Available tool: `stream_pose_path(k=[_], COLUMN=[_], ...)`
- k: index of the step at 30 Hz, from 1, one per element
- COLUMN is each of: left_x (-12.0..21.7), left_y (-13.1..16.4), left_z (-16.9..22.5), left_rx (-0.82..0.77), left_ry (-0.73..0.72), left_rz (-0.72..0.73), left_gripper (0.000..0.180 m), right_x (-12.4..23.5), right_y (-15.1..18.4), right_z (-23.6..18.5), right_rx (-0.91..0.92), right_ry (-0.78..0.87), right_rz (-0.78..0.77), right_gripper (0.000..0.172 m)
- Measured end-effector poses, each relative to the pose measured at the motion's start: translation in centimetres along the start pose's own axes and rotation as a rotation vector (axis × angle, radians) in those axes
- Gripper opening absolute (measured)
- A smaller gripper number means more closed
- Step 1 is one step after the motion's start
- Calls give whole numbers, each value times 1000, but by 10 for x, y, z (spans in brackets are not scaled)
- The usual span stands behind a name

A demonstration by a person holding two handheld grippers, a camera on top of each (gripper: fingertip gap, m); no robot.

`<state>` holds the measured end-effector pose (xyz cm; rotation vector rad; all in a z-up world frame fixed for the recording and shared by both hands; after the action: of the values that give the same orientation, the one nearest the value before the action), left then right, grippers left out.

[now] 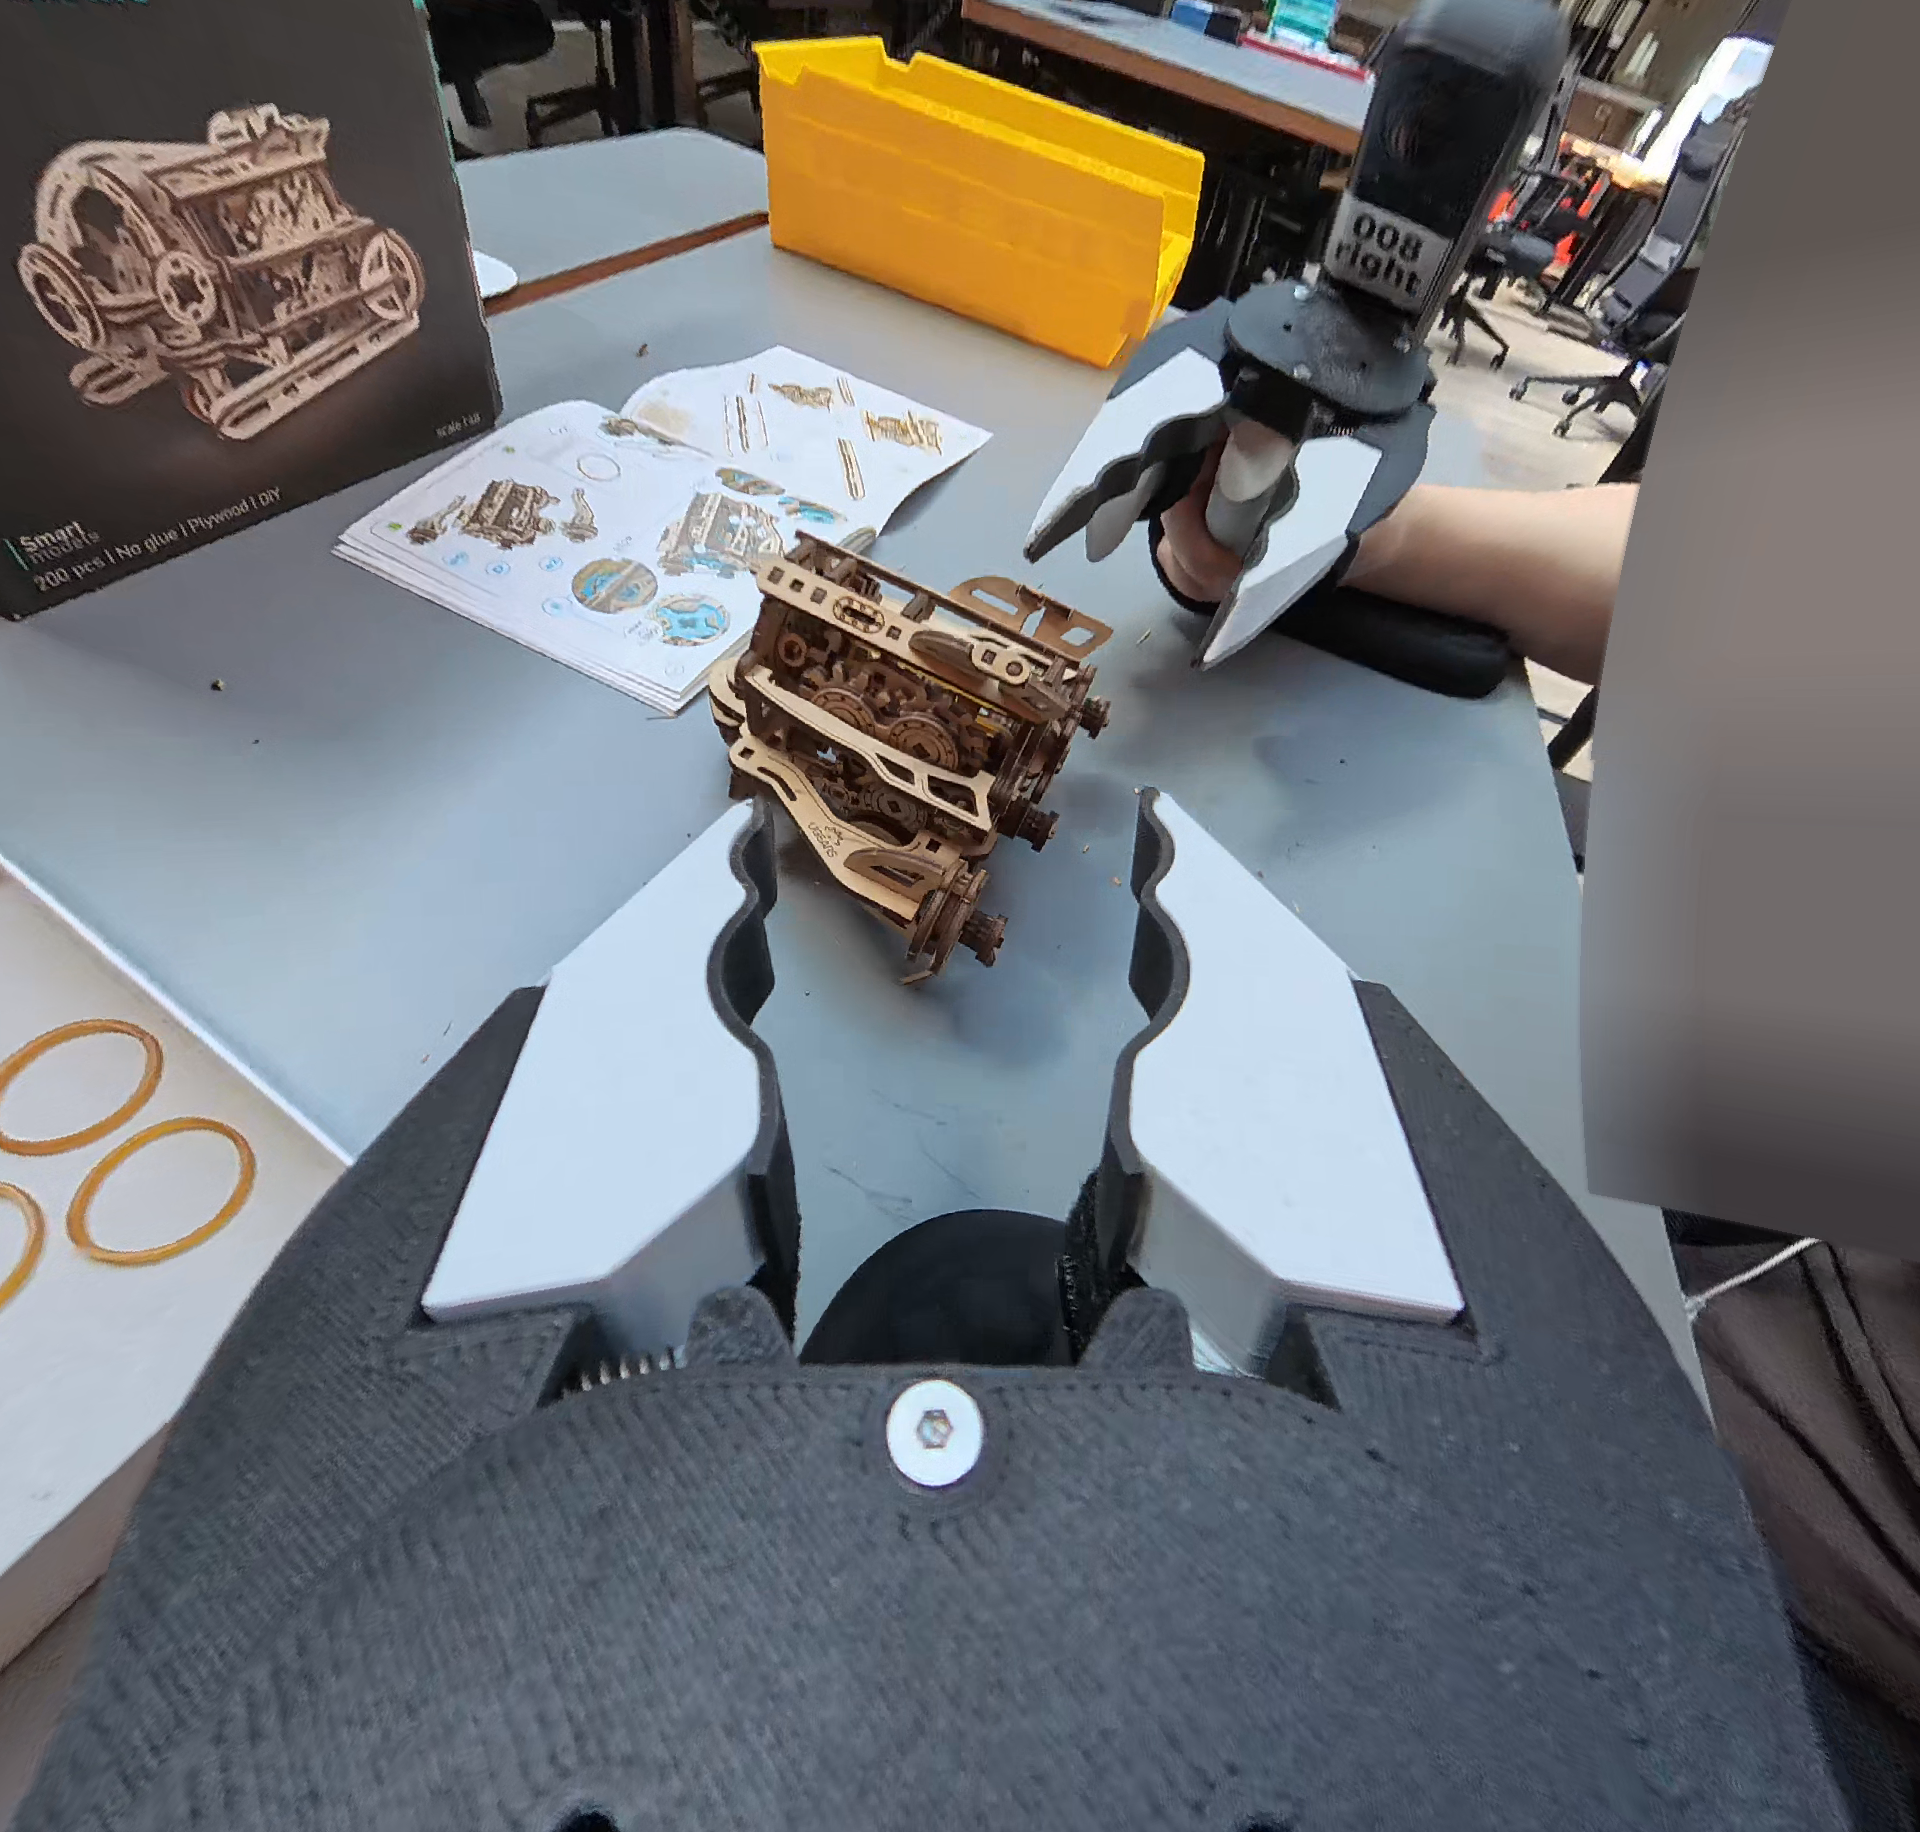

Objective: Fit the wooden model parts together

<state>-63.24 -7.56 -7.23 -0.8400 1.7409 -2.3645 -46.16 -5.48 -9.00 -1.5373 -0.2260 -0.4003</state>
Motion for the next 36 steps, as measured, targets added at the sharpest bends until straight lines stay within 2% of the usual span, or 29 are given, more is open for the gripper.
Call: stream_pose_path(k=[3,6,12,14,21,23,26,28,30,36], left_x=[7,13,29,31,47,54,56,55,54,65], left_y=[-9,-15,-27,-26,-32,-35,-33,-30,-29,-33], left_z=[0,0,14,19,38,41,41,45,47,48], left_rx=[31,52,68,77,82,75,59,37,39,63], left_ry=[36,82,274,345,547,588,586,601,615,675], left_rz=[89,155,313,326,401,436,448,425,418,474], left_gripper=[69,70,71,73,81,79,77,74,73,71], right_x=[-2,-4,7,10,19,33,66,68,58,46], right_y=[0,1,-10,-11,-22,-27,-40,-38,-32,-23], right_z=[-7,-11,9,19,38,44,47,47,47,49], right_rx=[106,134,-5,-53,14,32,55,27,-4,-65], right_ry=[36,45,125,159,363,460,588,575,520,474], right_rz=[-19,-25,110,140,212,252,414,427,368,318], right_gripper=[62,63,63,63,63,59,47,42,41,40])
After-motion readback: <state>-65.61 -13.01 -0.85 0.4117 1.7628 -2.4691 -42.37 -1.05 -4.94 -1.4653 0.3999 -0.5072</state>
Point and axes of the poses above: each gripper's, where its closed fingertips meet, x back along the fingers, y out of its underside, z = x × y across the jaws, the point moved 3 cm from there along x, back along the fingers, and after that the axes turned 5 degrees about -z, right-handed, at the moved point
